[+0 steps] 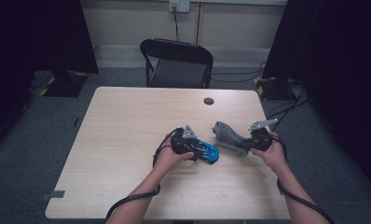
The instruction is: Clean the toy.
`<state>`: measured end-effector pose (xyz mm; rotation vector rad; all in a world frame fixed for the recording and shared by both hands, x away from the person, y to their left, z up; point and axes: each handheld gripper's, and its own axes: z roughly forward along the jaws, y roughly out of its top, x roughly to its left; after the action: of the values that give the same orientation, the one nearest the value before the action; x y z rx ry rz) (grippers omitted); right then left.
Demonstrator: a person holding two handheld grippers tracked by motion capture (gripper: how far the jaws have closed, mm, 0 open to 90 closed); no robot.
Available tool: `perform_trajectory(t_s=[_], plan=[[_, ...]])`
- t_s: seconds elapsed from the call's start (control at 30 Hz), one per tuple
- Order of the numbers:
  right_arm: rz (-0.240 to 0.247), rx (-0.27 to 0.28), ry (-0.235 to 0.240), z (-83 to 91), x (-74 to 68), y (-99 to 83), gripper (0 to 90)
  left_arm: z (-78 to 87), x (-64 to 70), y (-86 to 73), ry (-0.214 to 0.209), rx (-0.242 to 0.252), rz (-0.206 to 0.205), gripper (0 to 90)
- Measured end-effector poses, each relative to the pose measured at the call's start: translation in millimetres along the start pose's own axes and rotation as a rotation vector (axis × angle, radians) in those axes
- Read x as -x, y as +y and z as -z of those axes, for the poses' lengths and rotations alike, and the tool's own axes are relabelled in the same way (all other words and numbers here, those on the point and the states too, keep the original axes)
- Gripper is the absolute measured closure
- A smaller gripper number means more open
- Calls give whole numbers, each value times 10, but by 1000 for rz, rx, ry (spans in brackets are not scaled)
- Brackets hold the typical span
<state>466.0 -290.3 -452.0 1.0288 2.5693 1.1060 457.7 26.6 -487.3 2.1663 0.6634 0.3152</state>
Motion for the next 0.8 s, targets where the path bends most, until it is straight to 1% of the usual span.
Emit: perform_trajectory(t_s=[0.07,0.13,0.23,0.27,0.33,0.57,0.6,0.77,0.8], plan=[[-11,23,-21,33,37,57,810,0,0,0,0,0,0,143],[-37,50,-22,32,71,116,809,0,1,0,1,1,1,143],[-57,70,-41,-28,92,223,810,0,1,-3,1,1,0,143],[-57,81,-39,-63,95,262,809,0,1,-3,1,2,0,143],[-58,76,-45,-148,86,348,810,0,2,-4,1,3,-1,143],[-26,51,-29,-518,-9,635,809,-1,-2,-7,-3,5,1,143],[-20,43,-30,-569,-23,664,809,-2,-2,-6,-3,5,1,143],[-23,40,-16,-792,-85,771,809,-2,-2,-14,-4,12,1,143],[-22,37,-19,-819,-97,785,809,-2,-3,-13,-4,11,0,143]])
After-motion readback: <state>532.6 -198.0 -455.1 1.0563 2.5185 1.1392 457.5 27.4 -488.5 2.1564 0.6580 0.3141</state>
